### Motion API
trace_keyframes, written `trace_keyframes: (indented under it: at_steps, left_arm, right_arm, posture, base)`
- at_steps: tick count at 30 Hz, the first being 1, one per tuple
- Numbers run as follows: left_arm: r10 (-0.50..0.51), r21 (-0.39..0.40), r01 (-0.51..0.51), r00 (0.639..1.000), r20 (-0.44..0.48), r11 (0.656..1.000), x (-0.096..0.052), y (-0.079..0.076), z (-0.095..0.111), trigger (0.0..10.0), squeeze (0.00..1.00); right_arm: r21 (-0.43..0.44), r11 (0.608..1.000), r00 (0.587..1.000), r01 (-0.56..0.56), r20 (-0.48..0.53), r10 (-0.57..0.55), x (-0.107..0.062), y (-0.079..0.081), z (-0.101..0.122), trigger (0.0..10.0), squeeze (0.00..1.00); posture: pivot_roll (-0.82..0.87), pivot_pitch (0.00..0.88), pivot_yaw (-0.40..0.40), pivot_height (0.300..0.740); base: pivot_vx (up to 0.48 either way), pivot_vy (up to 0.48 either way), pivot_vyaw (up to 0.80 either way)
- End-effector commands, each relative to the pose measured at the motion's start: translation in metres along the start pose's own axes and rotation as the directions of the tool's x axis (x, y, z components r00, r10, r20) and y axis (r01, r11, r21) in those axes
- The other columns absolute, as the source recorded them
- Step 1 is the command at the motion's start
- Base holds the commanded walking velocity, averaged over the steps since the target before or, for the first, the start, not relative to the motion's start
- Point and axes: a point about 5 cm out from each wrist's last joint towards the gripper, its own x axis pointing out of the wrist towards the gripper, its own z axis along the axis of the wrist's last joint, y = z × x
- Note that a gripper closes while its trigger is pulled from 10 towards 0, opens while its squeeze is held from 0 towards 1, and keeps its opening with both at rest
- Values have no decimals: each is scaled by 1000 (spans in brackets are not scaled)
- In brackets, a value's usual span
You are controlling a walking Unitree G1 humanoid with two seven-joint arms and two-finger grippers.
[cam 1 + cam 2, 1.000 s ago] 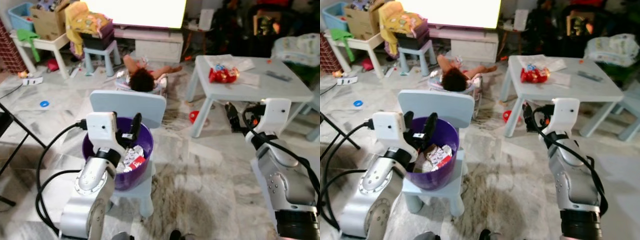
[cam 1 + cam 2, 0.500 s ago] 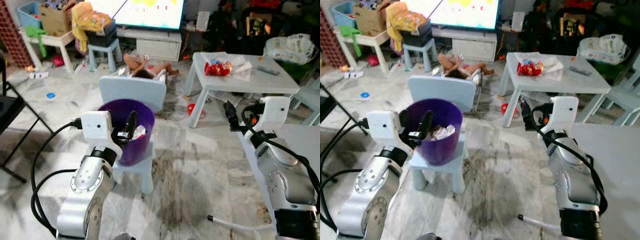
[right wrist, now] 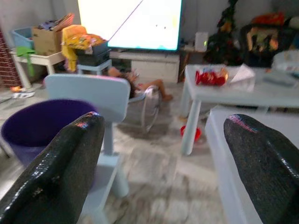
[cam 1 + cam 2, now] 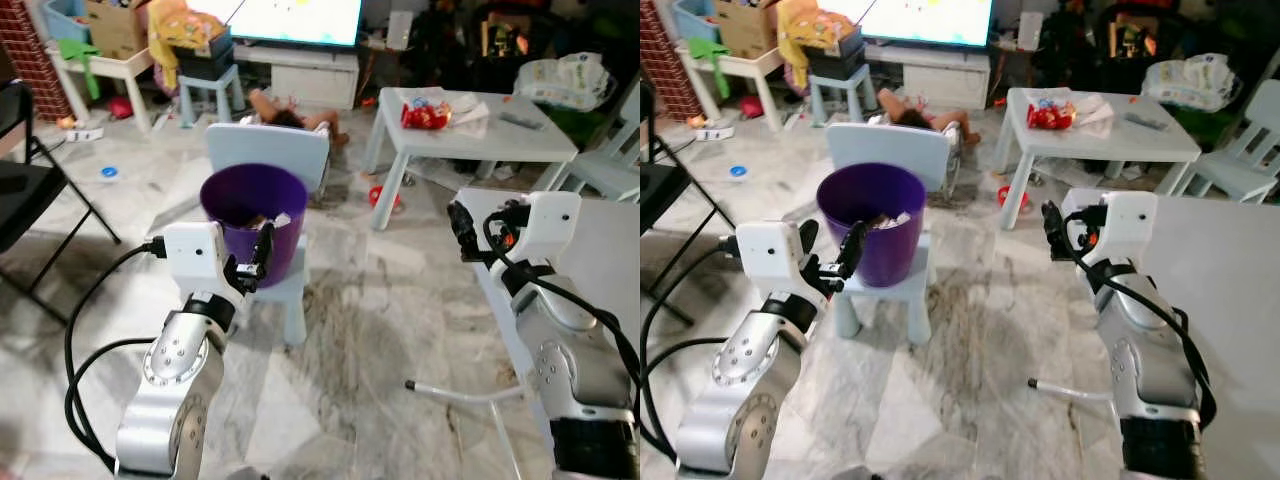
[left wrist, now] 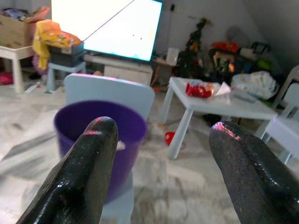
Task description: Picking trash to rubbish bin
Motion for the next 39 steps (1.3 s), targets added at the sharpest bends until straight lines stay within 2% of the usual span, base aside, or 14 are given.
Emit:
trace_keyframes:
  at_steps: [1, 13, 24, 39]
  left_arm:
    - [-16, -3, 16, 1000, 2, 1000, 1, -6, 0, 10000, 0]
    - [-16, -5, 16, 1000, 4, 1000, 1, -5, 0, 10000, 0]
    - [-5, -56, 6, 1000, 15, 998, 2, -3, 1, 10000, 0]
    - [-18, -73, 19, 1000, 20, 997, 4, -3, 2, 10000, 0]
  right_arm:
    - [-12, 1000, 1000, 10, -1, -10, -1, -5, 2, 10000, 0]
    - [-10, 1000, 1000, 7, -1, -7, 0, -4, 2, 10000, 0]
    - [-10, 1000, 1000, 3, -3, -4, 0, -3, 1, 10000, 0]
    - [-6, 1000, 1000, 0, -1, 0, 2, -3, 2, 10000, 0]
  posture:
    - [62, 84, -97, 740]
    - [62, 85, -97, 740]
    - [62, 85, -97, 740]
    - [63, 76, -98, 740]
  base:
    - [-334, 0, 0]
    - [-333, 0, 0]
    - [0, 0, 0]
    - [0, 0, 0]
